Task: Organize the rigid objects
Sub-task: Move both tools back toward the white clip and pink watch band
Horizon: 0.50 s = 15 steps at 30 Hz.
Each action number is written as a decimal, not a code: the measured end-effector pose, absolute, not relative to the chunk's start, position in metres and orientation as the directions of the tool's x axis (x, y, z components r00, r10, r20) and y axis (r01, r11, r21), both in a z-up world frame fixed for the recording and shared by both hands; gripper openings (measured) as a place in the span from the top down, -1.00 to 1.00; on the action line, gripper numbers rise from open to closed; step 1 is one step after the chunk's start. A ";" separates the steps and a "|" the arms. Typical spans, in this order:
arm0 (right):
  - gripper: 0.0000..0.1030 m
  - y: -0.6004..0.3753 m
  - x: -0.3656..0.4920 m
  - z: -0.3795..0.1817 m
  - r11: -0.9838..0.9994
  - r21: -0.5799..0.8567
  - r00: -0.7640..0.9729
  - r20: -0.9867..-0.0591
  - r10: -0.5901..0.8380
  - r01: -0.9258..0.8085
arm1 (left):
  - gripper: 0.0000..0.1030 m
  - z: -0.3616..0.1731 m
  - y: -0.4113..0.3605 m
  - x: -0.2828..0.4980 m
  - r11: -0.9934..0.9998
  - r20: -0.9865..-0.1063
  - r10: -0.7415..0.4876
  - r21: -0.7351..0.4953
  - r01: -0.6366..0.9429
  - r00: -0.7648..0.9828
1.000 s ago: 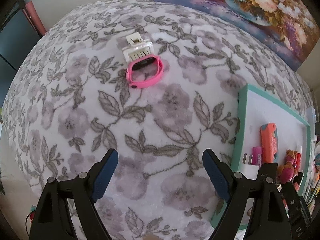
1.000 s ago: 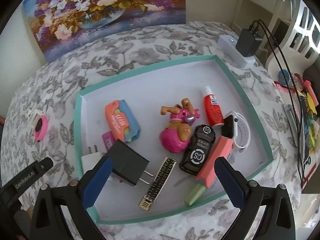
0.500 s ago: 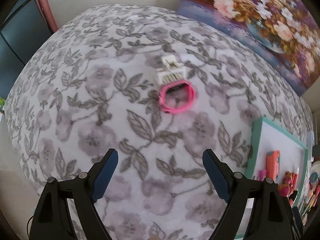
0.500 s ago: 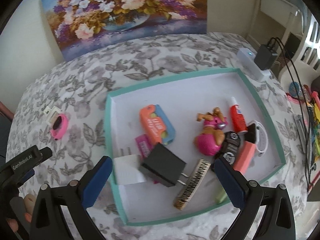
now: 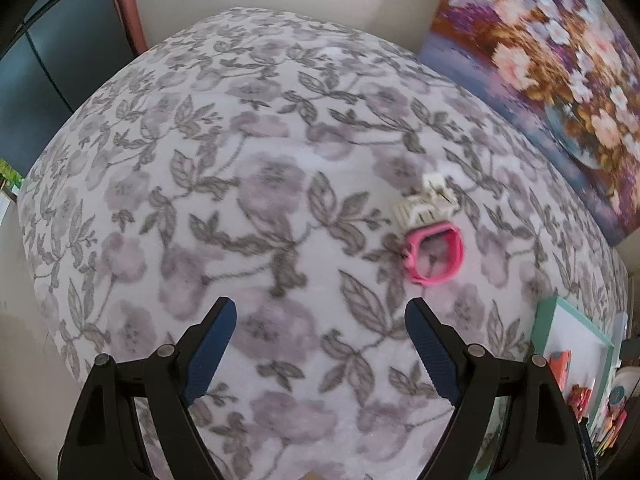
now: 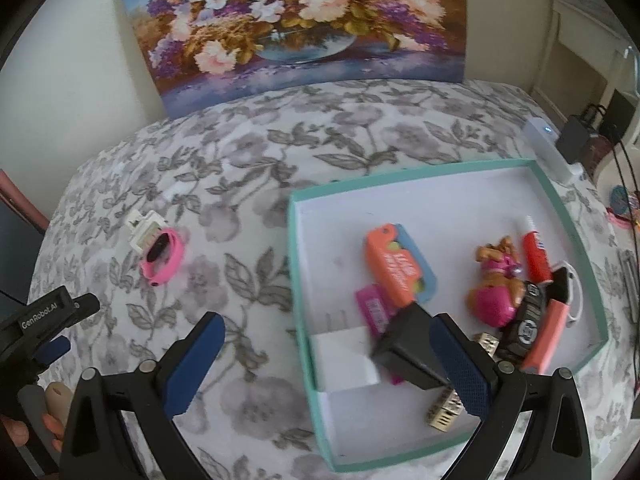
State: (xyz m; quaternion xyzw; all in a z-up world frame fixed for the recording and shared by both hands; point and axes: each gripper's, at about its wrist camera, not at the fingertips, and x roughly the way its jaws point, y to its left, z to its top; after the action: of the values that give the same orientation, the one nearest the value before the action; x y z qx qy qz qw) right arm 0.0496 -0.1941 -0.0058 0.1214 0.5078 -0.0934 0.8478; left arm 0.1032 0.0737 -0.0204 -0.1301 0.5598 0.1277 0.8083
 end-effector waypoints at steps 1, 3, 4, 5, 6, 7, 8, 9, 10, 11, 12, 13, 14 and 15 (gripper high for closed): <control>-1.00 -0.190 0.052 -0.006 0.955 0.114 0.467 -0.884 -0.029 0.274 | -0.68 -0.019 0.078 0.105 0.931 -0.937 0.059 -0.073 -0.358 0.343; -1.00 -0.182 0.058 -0.007 0.958 0.118 0.469 -0.883 -0.018 0.261 | -0.69 -0.018 0.081 0.107 0.927 -0.936 0.060 -0.077 -0.368 0.346; -1.00 -0.179 0.061 -0.007 0.959 0.119 0.469 -0.883 -0.016 0.257 | -0.69 -0.018 0.082 0.110 0.926 -0.938 0.062 -0.073 -0.370 0.341; -1.00 -0.176 0.065 -0.007 0.960 0.121 0.469 -0.883 -0.012 0.251 | -0.69 -0.019 0.082 0.113 0.926 -0.941 0.063 -0.070 -0.371 0.333; -1.00 -0.172 0.068 -0.007 0.961 0.122 0.469 -0.883 -0.008 0.246 | -0.69 -0.020 0.082 0.116 0.925 -0.943 0.062 -0.068 -0.374 0.326; -1.00 -0.169 0.073 -0.007 0.963 0.123 0.469 -0.883 -0.004 0.241 | -0.69 -0.021 0.083 0.121 0.922 -0.945 0.060 -0.070 -0.380 0.320; -1.00 -0.166 0.077 -0.008 0.964 0.125 0.469 -0.883 -0.001 0.236 | -0.69 -0.021 0.083 0.124 0.920 -0.946 0.059 -0.072 -0.385 0.318; -1.00 -0.162 0.083 -0.008 0.965 0.126 0.472 -0.882 0.004 0.228 | -0.68 -0.023 0.083 0.128 0.918 -0.947 0.057 -0.075 -0.389 0.317; -1.00 -0.160 0.086 -0.009 0.967 0.126 0.472 -0.881 0.006 0.223 | -0.69 -0.023 0.084 0.130 0.917 -0.947 0.056 -0.077 -0.391 0.317; -1.00 -0.157 0.091 -0.010 0.968 0.124 0.472 -0.882 0.008 0.217 | -0.69 -0.025 0.084 0.134 0.916 -0.947 0.056 -0.077 -0.394 0.315; -1.00 -0.154 0.095 -0.012 0.969 0.123 0.470 -0.882 0.009 0.212 | -0.68 -0.026 0.085 0.137 0.915 -0.948 0.054 -0.079 -0.396 0.314; -1.00 -0.151 0.100 -0.014 0.971 0.121 0.468 -0.884 0.011 0.207 | -0.69 -0.028 0.087 0.141 0.913 -0.948 0.052 -0.081 -0.399 0.313; -1.00 -0.149 0.105 -0.015 0.972 0.120 0.465 -0.885 0.012 0.202 | -0.69 -0.029 0.089 0.145 0.912 -0.948 0.049 -0.086 -0.402 0.314; -1.00 -0.146 0.109 -0.017 0.973 0.117 0.464 -0.886 0.012 0.197 | -0.69 -0.031 0.091 0.149 0.910 -0.948 0.047 -0.090 -0.405 0.315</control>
State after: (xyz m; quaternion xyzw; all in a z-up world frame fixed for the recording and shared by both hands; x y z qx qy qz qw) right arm 0.1095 -0.1463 -0.0170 0.1015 0.5146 -0.0543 0.8496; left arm 0.1490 0.0913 -0.0308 -0.1576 0.5676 0.1420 0.7955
